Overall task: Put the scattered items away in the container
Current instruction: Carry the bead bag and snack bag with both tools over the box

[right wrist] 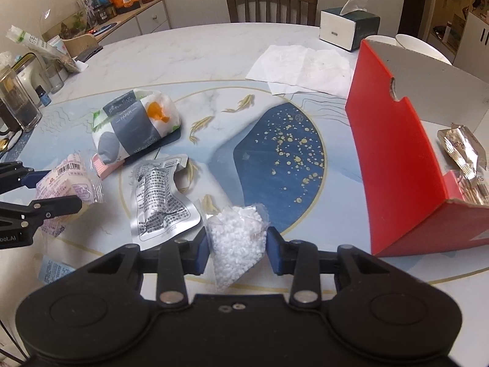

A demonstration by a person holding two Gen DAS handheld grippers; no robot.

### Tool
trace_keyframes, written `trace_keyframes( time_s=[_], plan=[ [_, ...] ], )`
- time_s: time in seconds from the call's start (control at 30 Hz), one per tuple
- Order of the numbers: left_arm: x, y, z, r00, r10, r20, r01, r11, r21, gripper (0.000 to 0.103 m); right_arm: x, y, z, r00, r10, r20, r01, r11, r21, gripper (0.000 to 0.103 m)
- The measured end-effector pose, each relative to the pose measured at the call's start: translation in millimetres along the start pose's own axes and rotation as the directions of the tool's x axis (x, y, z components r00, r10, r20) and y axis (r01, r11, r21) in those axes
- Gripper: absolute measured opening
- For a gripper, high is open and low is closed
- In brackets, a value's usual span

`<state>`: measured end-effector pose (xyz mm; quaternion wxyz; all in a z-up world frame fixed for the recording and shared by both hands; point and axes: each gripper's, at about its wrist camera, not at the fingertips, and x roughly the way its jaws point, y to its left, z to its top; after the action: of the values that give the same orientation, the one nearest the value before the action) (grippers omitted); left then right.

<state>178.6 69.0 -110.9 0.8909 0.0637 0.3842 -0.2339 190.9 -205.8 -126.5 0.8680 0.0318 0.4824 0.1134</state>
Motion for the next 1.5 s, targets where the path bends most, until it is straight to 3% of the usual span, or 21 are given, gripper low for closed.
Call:
trace_keyframes(
  time_s=[0.63,1.07,1.5],
  plan=[
    [-36,-47,30,0.999,-0.009,0.045,0.011,0.998,-0.054,0.052,-69,-23,6,0.994,0.03,0.106,-0.03,1.0,-0.005,0.037],
    [-43,-108,72,0.994,-0.053,0.094,0.054,0.999,-0.004,0.052,-112,-69,11,0.986,0.024,0.162,-0.027,0.999,0.017,0.037],
    [-16,-177,119,0.985,-0.111,0.131,0.105,0.993,0.057,0.052,-134,-138,15,0.979,-0.031,0.201,0.021,0.999,0.049,0.037]
  ],
)
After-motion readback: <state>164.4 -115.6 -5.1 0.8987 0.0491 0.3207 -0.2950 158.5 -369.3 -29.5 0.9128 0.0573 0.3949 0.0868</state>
